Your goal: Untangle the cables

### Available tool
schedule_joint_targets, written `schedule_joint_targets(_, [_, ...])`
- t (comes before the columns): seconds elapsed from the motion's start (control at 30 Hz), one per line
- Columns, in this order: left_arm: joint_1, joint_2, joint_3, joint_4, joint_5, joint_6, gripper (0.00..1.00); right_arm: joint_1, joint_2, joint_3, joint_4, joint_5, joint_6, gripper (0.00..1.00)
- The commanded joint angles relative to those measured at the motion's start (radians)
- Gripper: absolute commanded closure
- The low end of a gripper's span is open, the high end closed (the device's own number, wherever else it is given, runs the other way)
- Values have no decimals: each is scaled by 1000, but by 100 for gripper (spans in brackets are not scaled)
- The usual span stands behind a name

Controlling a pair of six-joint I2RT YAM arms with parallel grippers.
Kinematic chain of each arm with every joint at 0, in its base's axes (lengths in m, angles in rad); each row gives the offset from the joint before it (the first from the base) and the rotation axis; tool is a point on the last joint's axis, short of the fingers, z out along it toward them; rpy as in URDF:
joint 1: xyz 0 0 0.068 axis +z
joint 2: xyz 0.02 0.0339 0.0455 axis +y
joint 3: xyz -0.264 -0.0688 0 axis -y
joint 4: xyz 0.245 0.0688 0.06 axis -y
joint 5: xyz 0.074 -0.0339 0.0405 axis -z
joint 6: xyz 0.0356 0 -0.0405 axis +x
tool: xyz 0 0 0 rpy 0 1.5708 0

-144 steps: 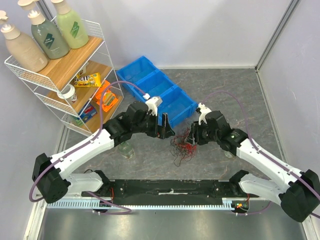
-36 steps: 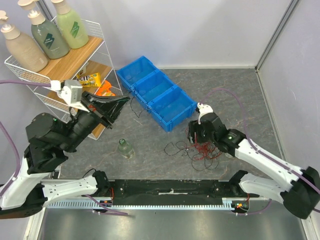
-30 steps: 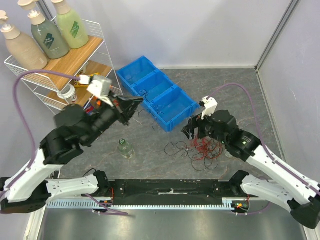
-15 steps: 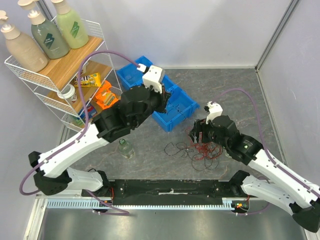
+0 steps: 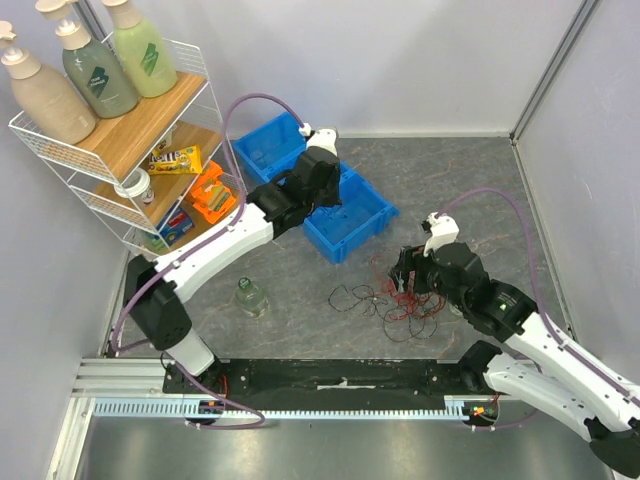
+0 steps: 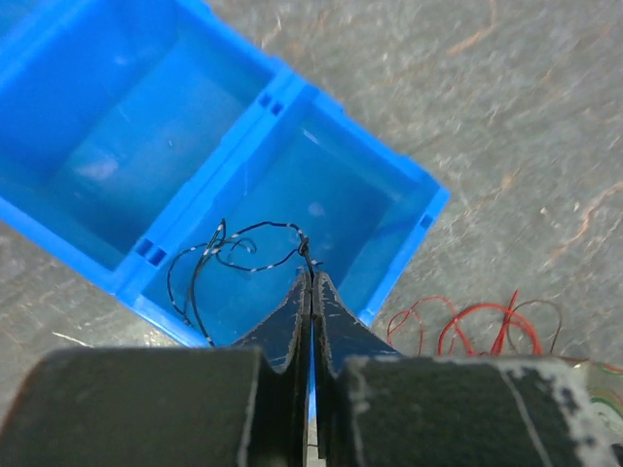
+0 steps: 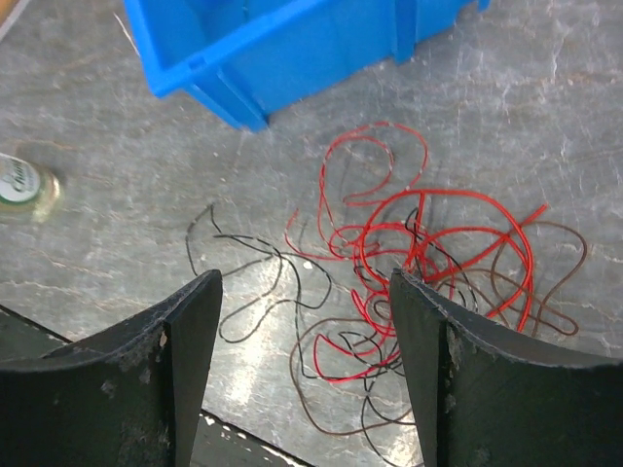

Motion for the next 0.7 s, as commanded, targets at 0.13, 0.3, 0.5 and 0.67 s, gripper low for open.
schedule_joint_targets(0.13, [26,82,18,-55,112,-86,56,2,38,-67,40,-37,-5,22])
schedule_joint_targets(0.3, [26,-16,-55,-64,199,-119,34,2,96,-91,55,-61,4,22])
schedule_joint_targets(0.5, [-38,-100,-225,-1,469,-176,34,2,173,-128,63,-102,50,22])
schedule_joint_targets(0.67, [-264,-9,-290,13,254,-162,35,2,179,-180,61,-106,134,22])
